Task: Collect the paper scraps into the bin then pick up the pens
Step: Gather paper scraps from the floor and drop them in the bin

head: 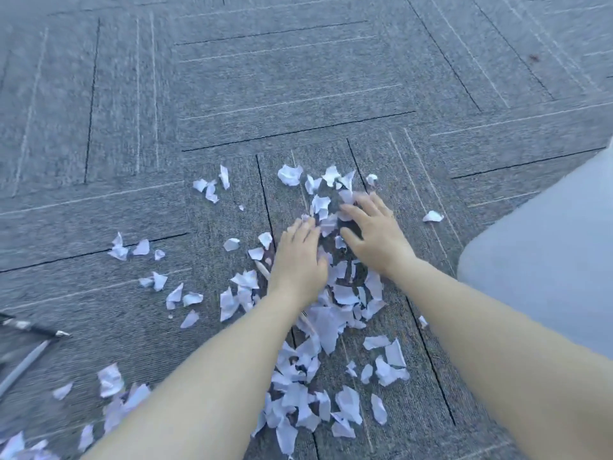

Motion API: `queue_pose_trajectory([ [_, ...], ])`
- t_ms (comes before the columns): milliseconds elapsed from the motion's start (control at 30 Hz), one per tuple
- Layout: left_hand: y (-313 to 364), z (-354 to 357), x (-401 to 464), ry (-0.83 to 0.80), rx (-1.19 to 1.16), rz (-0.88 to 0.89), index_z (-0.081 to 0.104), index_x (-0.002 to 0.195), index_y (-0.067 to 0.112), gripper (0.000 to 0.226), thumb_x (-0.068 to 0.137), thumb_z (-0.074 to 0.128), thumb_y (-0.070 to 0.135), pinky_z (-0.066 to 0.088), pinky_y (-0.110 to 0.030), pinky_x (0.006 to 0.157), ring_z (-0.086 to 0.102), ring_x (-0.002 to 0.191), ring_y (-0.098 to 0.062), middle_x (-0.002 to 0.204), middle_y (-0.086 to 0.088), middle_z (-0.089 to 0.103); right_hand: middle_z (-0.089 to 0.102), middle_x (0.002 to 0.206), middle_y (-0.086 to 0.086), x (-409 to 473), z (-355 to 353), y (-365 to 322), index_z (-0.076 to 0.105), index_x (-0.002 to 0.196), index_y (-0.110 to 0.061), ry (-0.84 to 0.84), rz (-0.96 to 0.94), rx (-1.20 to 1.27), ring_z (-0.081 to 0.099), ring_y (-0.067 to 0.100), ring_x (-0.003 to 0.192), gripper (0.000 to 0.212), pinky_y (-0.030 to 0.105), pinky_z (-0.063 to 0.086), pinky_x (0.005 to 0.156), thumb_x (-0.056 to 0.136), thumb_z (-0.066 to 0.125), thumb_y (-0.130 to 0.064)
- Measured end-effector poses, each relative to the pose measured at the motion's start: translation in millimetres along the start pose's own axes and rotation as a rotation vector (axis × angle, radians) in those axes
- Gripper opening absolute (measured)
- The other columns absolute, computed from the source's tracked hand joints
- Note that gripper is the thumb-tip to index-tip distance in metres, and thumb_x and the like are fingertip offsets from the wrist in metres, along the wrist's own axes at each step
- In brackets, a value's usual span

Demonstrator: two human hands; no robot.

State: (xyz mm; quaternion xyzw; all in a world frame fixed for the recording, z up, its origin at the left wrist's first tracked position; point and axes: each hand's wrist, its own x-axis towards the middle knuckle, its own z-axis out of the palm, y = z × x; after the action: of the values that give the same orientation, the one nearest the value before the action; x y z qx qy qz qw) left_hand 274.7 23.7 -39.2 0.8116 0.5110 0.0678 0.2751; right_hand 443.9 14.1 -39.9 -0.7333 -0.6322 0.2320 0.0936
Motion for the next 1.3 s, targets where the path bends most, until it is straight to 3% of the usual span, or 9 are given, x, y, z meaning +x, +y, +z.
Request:
queue_pose_trajectory([
  [133,8.5,18.6,-51.5,0.081,-0.224,0.120,0.052,0.130,0.007,0.041,0.089,0.045,0.008,0.028,-0.039,0.113,0.033,0.134,-0.018,0.139,-0.005,0.046,0.059,0.134,-0.005,-57.2,14.3,-5.3,0.066,0.115,-0.023,0.321,-0.117,0.085,0.047,0.023,0.127,0.033,0.045,0.031,0.105,0.090,0.046,-0.032],
  [200,16.1,27.3,-53.3,0.168,-0.235,0.048,0.050,0.125,0.006,0.036,0.089,0.047,0.011,0.031,-0.041,0.111,0.032,0.132,-0.023,0.141,-0.009,0.040,0.054,0.139,-0.004,-35.4,2.8,-12.5,0.064,0.117,-0.024,0.403,-0.081,0.103,0.042,0.025,0.128,0.035,0.048,0.030,0.103,0.089,0.046,-0.035],
  [333,39.9,26.1,-28.1,0.213,-0.252,-0.237,0.021,0.144,0.015,0.056,0.094,0.042,0.026,0.008,-0.041,0.118,0.004,0.145,-0.026,0.158,-0.009,0.008,0.016,0.162,-0.007,43.7,-10.0,-21.5,0.039,0.143,-0.042,0.000,-0.135,-0.065,0.005,0.024,0.149,0.050,0.052,0.007,0.118,0.094,0.038,-0.053],
  [500,44.4,28.3,-34.7,0.198,-0.335,-0.334,0.021,0.147,0.012,0.053,0.096,0.034,0.021,0.005,-0.040,0.120,0.003,0.146,-0.018,0.157,-0.004,0.019,0.029,0.158,-0.006,14.5,0.6,-7.0,0.050,0.138,-0.030,-0.102,-0.267,-0.006,0.012,0.017,0.148,0.041,0.046,0.010,0.120,0.101,0.037,-0.038],
  [633,47.5,43.9,-78.1,0.178,-0.291,-0.245,0.033,0.142,0.010,0.048,0.096,0.036,0.022,0.012,-0.043,0.119,0.013,0.145,-0.018,0.151,-0.004,0.031,0.039,0.152,-0.004,-79.7,21.3,6.5,0.057,0.133,-0.020,-0.081,-0.316,0.087,0.022,0.013,0.146,0.044,0.041,0.016,0.120,0.098,0.036,-0.037],
  [800,25.9,51.2,-111.4,0.073,0.164,-0.054,0.043,0.133,0.010,0.058,0.087,0.035,0.045,0.020,-0.049,0.115,0.025,0.140,-0.029,0.144,-0.009,0.041,0.052,0.139,0.003,-134.6,30.1,6.1,0.058,0.130,-0.014,0.013,-0.341,0.159,0.040,0.022,0.134,0.043,0.036,0.029,0.114,0.092,0.049,-0.033],
  [933,-8.7,34.7,-124.8,0.003,0.373,-0.019,0.041,0.133,0.011,0.070,0.084,0.031,0.061,0.022,-0.052,0.113,0.030,0.134,-0.032,0.142,-0.012,0.040,0.027,0.158,0.000,-151.5,44.2,3.6,0.039,0.145,-0.029,0.015,-0.287,-0.076,0.017,0.024,0.148,0.062,0.046,0.015,0.119,0.090,0.047,-0.057],
  [1133,-5.2,43.1,-158.6,-0.071,0.249,0.225,0.014,0.147,0.012,0.085,0.078,0.040,0.055,0.021,-0.045,0.115,0.027,0.139,-0.031,0.149,-0.011,0.035,0.026,0.159,0.001,-186.9,66.5,-4.5,0.030,0.151,-0.019,-0.015,-0.311,-0.029,0.013,0.023,0.148,0.075,0.044,0.016,0.119,0.090,0.044,-0.060],
  [1300,-4.2,62.3,-164.5,0.115,0.242,0.320,0.045,0.126,0.006,0.059,0.080,0.044,0.042,0.029,-0.035,0.098,0.041,0.114,-0.024,0.124,-0.008,0.052,0.050,0.141,0.007,-182.4,81.5,-19.0,0.039,0.145,-0.013,0.165,-0.240,-0.188,0.043,0.026,0.128,0.061,0.041,0.032,0.103,0.093,0.039,-0.045],
])
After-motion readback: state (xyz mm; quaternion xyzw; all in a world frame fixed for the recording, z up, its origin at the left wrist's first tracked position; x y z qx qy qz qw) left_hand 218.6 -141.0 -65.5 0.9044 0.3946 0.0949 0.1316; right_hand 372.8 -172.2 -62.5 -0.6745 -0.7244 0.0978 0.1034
